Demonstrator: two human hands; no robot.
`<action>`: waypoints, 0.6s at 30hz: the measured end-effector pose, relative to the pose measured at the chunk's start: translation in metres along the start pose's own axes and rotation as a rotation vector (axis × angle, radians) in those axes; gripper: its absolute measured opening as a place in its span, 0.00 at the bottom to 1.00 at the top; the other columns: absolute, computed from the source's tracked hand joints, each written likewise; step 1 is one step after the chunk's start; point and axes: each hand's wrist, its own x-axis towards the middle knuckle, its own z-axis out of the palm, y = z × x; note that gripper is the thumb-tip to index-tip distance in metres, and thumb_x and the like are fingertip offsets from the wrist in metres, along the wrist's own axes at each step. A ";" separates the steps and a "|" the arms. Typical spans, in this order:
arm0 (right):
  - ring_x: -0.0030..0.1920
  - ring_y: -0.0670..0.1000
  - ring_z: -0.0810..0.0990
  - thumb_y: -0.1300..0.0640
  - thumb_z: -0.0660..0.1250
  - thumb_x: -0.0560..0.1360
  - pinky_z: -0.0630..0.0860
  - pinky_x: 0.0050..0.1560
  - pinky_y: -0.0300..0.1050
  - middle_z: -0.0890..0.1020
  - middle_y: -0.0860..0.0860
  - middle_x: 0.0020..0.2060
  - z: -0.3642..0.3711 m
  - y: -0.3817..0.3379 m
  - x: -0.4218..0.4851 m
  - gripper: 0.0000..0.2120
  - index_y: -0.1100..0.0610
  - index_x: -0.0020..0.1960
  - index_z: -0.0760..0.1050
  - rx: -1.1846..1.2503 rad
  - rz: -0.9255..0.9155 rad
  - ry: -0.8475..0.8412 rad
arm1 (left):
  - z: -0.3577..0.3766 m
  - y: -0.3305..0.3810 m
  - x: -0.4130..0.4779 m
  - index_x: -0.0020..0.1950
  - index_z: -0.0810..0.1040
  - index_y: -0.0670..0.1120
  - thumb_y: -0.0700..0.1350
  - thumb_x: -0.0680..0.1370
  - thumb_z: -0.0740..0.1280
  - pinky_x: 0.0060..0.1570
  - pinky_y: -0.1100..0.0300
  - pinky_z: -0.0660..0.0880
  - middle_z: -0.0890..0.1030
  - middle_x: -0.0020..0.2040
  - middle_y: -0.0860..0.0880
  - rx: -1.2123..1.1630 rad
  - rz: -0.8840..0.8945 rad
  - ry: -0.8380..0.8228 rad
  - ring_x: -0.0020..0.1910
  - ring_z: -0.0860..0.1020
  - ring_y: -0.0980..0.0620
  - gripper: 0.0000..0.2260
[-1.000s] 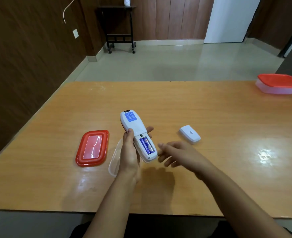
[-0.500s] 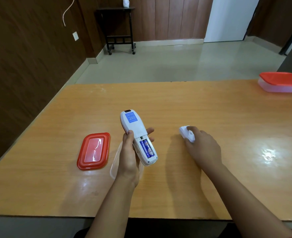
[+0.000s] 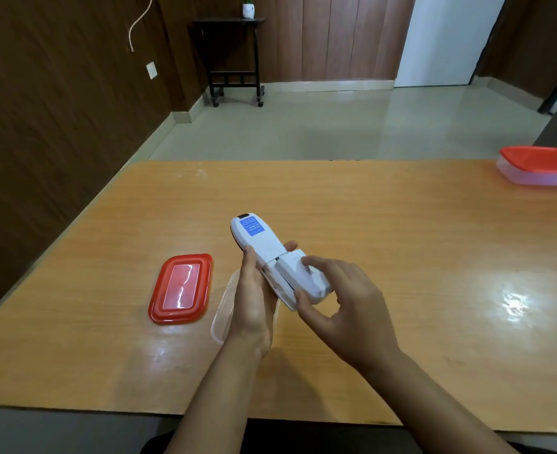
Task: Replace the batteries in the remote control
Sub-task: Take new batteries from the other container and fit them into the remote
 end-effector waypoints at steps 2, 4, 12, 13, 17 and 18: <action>0.44 0.47 0.78 0.48 0.67 0.70 0.76 0.39 0.43 0.82 0.43 0.47 0.002 -0.002 -0.002 0.17 0.50 0.57 0.77 -0.041 -0.011 0.005 | 0.002 0.000 -0.002 0.62 0.73 0.57 0.58 0.81 0.47 0.63 0.49 0.72 0.81 0.61 0.47 0.018 0.001 -0.019 0.56 0.79 0.48 0.19; 0.42 0.47 0.78 0.47 0.66 0.70 0.76 0.36 0.43 0.82 0.43 0.46 0.003 -0.003 -0.003 0.17 0.50 0.57 0.77 -0.071 -0.025 0.015 | 0.003 0.001 -0.003 0.59 0.74 0.58 0.57 0.82 0.47 0.65 0.47 0.71 0.81 0.61 0.47 0.017 -0.003 -0.031 0.55 0.79 0.49 0.18; 0.47 0.47 0.78 0.47 0.67 0.71 0.76 0.39 0.42 0.82 0.44 0.52 0.007 0.001 -0.005 0.17 0.50 0.59 0.77 -0.077 -0.044 -0.037 | -0.003 -0.002 0.000 0.65 0.71 0.55 0.52 0.80 0.56 0.69 0.40 0.65 0.81 0.61 0.48 -0.029 0.003 -0.070 0.58 0.77 0.47 0.14; 0.48 0.46 0.77 0.47 0.66 0.71 0.76 0.40 0.40 0.81 0.43 0.53 0.007 0.002 -0.005 0.18 0.49 0.59 0.76 -0.069 -0.039 -0.061 | -0.005 -0.003 0.000 0.67 0.70 0.55 0.49 0.79 0.61 0.68 0.38 0.65 0.81 0.61 0.48 -0.011 0.021 -0.074 0.59 0.77 0.47 0.16; 0.47 0.43 0.78 0.46 0.67 0.73 0.74 0.41 0.33 0.80 0.40 0.53 0.006 0.000 -0.003 0.17 0.44 0.62 0.74 0.402 0.277 -0.149 | -0.007 -0.005 0.002 0.70 0.67 0.50 0.36 0.75 0.62 0.65 0.39 0.69 0.81 0.62 0.47 -0.017 0.063 -0.069 0.57 0.79 0.47 0.24; 0.45 0.44 0.80 0.48 0.68 0.74 0.76 0.41 0.35 0.81 0.42 0.51 0.005 -0.001 -0.001 0.17 0.46 0.62 0.74 0.571 0.446 -0.160 | -0.007 -0.004 0.002 0.70 0.67 0.49 0.34 0.76 0.61 0.64 0.42 0.71 0.81 0.62 0.47 -0.035 0.062 -0.055 0.57 0.79 0.47 0.23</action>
